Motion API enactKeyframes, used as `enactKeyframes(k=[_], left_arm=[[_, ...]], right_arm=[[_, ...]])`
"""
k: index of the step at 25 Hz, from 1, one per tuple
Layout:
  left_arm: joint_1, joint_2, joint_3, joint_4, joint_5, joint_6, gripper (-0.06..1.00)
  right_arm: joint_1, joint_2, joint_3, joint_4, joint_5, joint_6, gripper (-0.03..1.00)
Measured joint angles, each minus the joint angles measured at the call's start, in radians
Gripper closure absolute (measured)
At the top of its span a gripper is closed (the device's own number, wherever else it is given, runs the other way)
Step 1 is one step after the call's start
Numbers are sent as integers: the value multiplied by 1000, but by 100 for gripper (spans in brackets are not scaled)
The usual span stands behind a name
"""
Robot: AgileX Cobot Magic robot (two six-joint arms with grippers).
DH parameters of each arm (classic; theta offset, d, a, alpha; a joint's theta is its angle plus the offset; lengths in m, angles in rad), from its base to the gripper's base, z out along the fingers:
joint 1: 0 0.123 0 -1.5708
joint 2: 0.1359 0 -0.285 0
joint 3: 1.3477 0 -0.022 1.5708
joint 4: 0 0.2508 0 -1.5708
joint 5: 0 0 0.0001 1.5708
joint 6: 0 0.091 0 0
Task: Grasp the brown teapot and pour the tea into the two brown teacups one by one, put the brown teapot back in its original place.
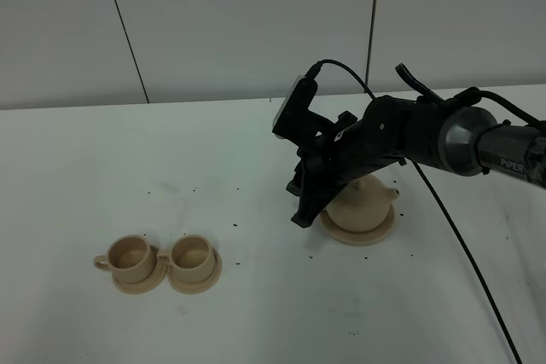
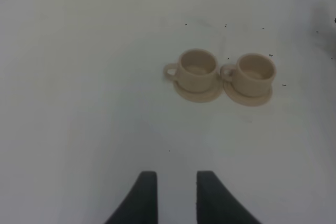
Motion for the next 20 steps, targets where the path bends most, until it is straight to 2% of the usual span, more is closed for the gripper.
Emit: enactKeyframes(k=[20], left_arm=[[0,0,0,0,0,0,69]], right_arm=[[0,0,0,-53,79,23,69]])
